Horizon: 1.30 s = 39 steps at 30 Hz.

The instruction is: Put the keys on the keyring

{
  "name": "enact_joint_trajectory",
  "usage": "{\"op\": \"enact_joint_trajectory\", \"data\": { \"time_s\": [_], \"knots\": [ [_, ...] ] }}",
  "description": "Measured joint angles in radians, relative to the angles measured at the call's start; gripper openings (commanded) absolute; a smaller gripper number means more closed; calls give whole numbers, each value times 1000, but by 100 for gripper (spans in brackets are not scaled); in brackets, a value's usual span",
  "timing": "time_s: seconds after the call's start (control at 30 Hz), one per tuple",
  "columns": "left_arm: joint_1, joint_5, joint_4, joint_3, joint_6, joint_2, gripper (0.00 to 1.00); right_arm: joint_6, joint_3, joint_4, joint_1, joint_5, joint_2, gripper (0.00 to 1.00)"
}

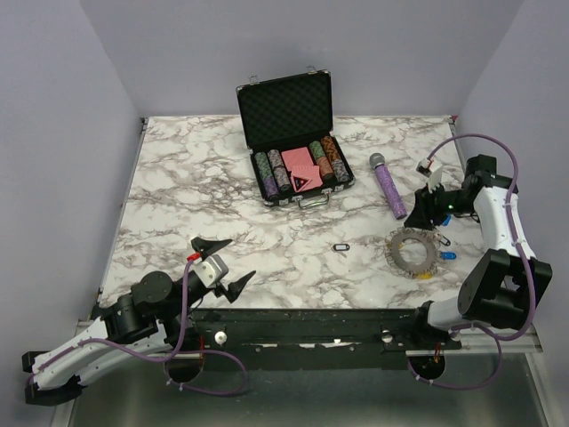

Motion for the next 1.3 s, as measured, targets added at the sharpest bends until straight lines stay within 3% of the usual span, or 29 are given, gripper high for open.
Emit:
{"op": "enact_joint_trajectory", "data": {
  "time_s": [1.3],
  "knots": [
    [0,6,0,0,0,0,99,-122,2,-40,-32,99,108,48]
  ]
}}
